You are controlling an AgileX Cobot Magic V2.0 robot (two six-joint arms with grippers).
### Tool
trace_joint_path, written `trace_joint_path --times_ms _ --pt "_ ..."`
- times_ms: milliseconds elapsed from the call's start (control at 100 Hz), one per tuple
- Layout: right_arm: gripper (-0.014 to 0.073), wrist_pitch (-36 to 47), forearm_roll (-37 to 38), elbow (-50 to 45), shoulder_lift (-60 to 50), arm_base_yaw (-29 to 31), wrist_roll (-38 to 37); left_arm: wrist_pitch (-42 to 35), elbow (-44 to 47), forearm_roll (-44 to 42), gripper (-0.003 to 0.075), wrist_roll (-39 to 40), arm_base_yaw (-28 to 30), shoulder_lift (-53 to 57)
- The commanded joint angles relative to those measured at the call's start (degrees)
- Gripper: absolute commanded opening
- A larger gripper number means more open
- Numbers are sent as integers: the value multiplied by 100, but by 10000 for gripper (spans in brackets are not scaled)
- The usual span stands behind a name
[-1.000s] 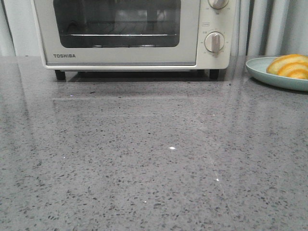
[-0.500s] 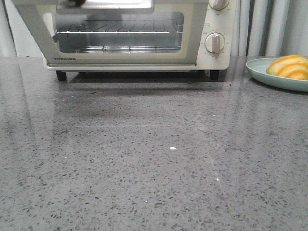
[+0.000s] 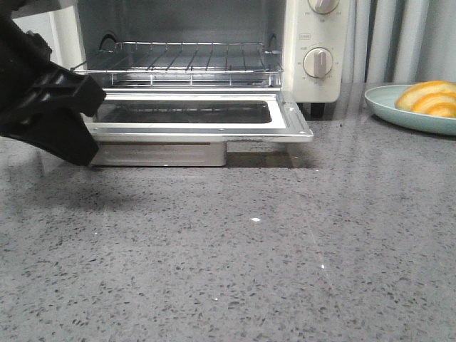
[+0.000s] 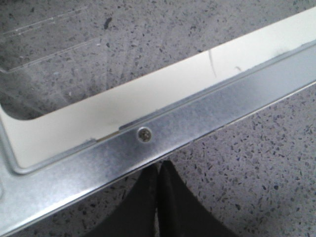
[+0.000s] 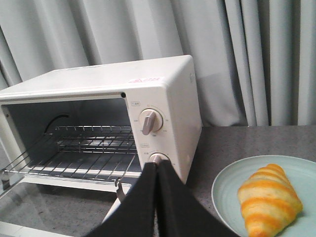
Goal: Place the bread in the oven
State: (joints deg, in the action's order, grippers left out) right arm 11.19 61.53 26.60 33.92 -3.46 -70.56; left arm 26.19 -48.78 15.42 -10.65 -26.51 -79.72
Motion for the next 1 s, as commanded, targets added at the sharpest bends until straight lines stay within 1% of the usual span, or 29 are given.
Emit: trace_joint_path --times_ms 0,100,220,420,470,570,620,760,990 --pt "-48 376 -6 163 38 -11 19 -785 -199 50 -22 12 36 491" --pt "-48 417 -6 189 38 -11 19 -775 -169 69 -22 37 36 1046" --pt "-48 417 -6 196 38 -11 19 -902 94 356 -22 46 36 2026" --pt "-48 508 67 196 38 -11 19 -1668 1311 404 -22 21 36 3977" --pt "-48 679 238 196 38 -11 19 -1806 1630 404 -22 10 36 4426" --pt "-48 1359 741 196 27 -11 19 -1818 2128 393 -22 10 36 5205" --pt "-48 1594 802 196 26 -11 19 -1817 2326 408 -22 10 36 5548" --pt "-48 1604 802 240 26 -11 -21 -1808 2565 408 -22 10 36 6052" --pt "-48 1385 802 397 26 -11 -21 -1774 2610 408 -22 10 36 6118"
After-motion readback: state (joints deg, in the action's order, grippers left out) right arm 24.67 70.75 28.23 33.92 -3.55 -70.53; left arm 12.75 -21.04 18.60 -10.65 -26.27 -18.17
